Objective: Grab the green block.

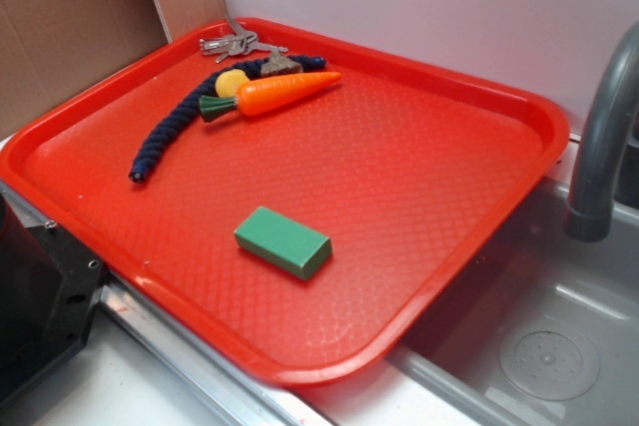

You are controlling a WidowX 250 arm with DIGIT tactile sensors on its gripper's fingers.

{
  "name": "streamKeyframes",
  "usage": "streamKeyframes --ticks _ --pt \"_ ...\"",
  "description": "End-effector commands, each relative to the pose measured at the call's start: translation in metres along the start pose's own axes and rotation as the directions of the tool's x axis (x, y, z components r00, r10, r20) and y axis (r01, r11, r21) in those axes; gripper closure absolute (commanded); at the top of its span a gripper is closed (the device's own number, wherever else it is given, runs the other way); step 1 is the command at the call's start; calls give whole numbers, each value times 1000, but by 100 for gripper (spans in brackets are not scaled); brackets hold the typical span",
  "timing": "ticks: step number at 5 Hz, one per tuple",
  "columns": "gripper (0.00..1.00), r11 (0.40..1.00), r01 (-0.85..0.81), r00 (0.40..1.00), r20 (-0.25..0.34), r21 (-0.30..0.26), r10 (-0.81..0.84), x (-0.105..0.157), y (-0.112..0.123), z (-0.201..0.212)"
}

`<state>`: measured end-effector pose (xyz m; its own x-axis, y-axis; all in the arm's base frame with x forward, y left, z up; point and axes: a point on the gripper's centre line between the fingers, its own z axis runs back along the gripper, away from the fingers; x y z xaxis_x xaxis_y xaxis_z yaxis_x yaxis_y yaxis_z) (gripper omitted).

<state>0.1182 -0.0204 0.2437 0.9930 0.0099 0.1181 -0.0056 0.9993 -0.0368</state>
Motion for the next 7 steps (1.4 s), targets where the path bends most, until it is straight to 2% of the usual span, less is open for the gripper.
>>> streamKeyframes --ticks 1,2,3,4,5,6,7 --pt "0 1000 0 1000 0 0 0 0 0 0" --pt "0 967 253 966 -54 27 -252 13 -40 -53" --pt "0 873 487 872 -76 23 -484 26 -79 -102" --pt "0 716 697 713 -158 46 -684 17 -96 -142" --pt "0 522 852 522 -142 39 -841 9 -100 -179" --pt "0 299 954 301 -94 31 -949 -3 -94 -198" --pt "0 300 954 298 -90 -11 -950 -6 -80 -216"
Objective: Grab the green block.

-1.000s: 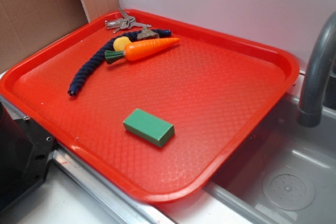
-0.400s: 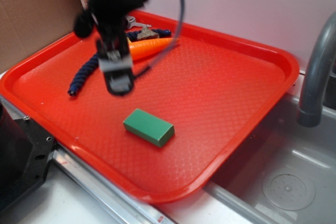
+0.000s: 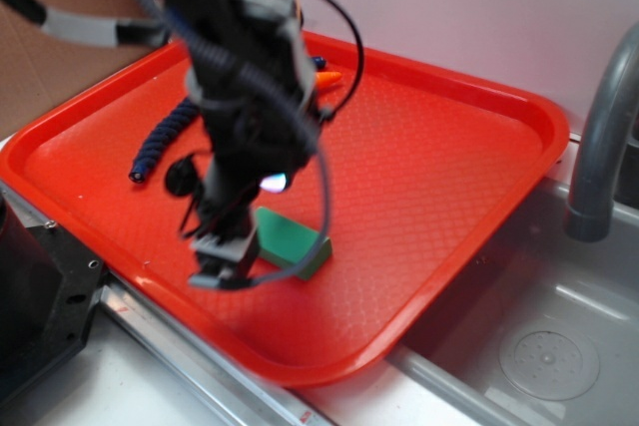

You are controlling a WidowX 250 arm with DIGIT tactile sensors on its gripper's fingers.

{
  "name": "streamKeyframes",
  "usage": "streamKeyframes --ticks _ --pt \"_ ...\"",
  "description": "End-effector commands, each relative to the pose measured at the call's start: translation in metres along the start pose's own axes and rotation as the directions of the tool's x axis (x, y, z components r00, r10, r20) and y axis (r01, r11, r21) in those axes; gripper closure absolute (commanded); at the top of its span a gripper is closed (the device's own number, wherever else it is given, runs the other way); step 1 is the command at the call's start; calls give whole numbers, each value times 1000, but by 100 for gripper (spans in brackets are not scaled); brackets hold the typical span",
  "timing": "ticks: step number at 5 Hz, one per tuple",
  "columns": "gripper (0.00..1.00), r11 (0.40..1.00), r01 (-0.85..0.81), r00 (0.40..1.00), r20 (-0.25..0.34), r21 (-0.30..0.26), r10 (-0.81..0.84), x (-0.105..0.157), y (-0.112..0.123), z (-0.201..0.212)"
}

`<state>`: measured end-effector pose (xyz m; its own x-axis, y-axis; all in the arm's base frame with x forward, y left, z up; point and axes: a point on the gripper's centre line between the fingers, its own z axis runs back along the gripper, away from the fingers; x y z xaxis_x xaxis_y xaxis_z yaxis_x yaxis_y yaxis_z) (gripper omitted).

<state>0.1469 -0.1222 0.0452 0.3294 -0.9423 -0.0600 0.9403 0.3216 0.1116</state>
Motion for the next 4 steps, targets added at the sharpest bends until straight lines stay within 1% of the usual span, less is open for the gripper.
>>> streamKeyframes --ticks 1,2,3,4 --pt "0 1000 16 998 65 -19 -15 -12 2 -22" --pt "0 999 20 999 50 -30 -18 -6 26 -32" --pt "0 999 10 999 45 -51 -7 -4 28 -37" --pt "0 991 -64 997 39 -114 68 -2 33 -43"
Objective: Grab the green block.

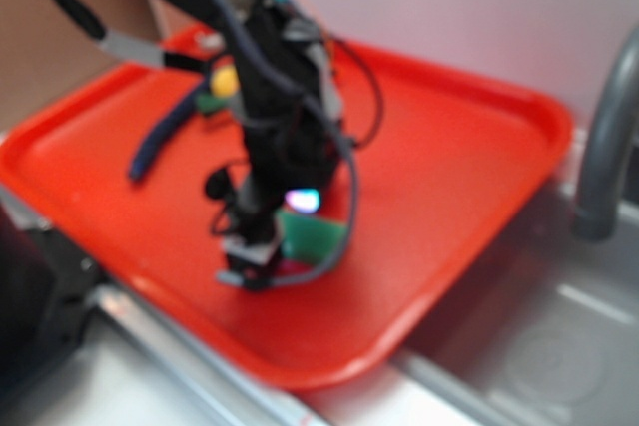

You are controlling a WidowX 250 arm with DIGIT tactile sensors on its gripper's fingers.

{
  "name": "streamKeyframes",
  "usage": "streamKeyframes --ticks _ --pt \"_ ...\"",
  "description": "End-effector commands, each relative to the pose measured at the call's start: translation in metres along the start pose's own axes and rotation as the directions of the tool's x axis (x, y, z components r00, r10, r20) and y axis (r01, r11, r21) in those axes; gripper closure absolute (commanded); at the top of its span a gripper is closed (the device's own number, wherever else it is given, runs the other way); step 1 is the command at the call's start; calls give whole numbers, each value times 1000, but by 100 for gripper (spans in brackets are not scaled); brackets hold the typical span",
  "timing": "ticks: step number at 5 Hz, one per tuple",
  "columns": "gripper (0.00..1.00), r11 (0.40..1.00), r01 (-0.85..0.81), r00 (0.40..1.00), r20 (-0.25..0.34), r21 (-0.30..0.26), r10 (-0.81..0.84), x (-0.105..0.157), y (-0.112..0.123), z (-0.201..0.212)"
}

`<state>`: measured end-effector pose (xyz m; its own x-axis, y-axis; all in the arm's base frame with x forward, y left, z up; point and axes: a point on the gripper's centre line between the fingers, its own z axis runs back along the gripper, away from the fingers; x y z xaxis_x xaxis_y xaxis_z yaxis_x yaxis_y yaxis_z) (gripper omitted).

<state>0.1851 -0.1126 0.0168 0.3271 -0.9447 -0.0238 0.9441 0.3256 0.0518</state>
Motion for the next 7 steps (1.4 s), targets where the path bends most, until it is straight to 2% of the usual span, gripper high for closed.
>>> streamKeyframes --ticks 1,2,3,4,5,6,7 --pt "100 990 -129 992 -1 -63 129 -8 0 -10" --pt "100 982 -180 984 5 -54 180 -19 3 -5" --pt "100 907 -418 909 -15 -58 417 -66 10 29" --pt "100 774 -629 777 -17 -77 629 -114 6 77" --pt "100 595 -800 596 4 -79 803 -144 5 121" --pt "100 380 -919 375 58 -104 925 -133 5 165" --pt "100 194 -973 186 74 -125 980 -123 15 196"
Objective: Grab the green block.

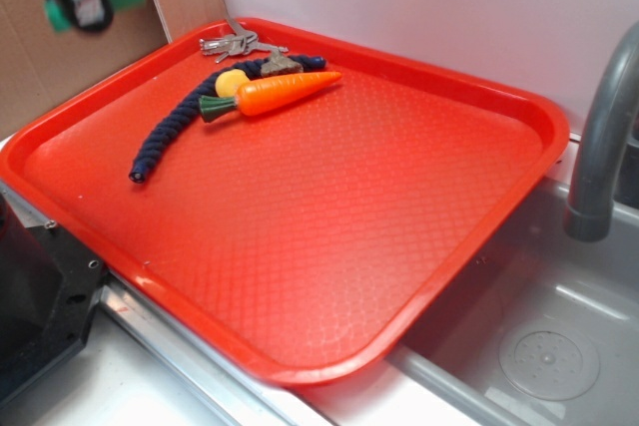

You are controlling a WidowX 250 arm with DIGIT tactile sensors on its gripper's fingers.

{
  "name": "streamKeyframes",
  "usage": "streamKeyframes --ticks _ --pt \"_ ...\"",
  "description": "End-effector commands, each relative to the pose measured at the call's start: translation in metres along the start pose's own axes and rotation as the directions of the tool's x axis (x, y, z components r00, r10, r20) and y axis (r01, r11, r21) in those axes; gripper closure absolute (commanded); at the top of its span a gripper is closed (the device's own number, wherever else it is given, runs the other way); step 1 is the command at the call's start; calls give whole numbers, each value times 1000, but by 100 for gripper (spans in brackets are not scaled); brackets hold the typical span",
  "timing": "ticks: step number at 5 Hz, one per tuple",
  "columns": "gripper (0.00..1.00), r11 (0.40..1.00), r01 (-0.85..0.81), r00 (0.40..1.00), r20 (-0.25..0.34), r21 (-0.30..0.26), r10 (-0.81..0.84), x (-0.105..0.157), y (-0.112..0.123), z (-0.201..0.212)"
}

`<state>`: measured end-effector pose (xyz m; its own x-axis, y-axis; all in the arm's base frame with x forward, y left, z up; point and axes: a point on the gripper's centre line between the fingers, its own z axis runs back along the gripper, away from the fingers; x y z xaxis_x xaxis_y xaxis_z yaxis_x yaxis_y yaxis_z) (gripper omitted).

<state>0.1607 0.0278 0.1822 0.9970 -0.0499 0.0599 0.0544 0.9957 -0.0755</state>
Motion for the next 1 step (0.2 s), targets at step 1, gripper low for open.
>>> streamKeyframes --ticks 1 --pt "100 983 -185 981 61 -20 186 5 -33 44"
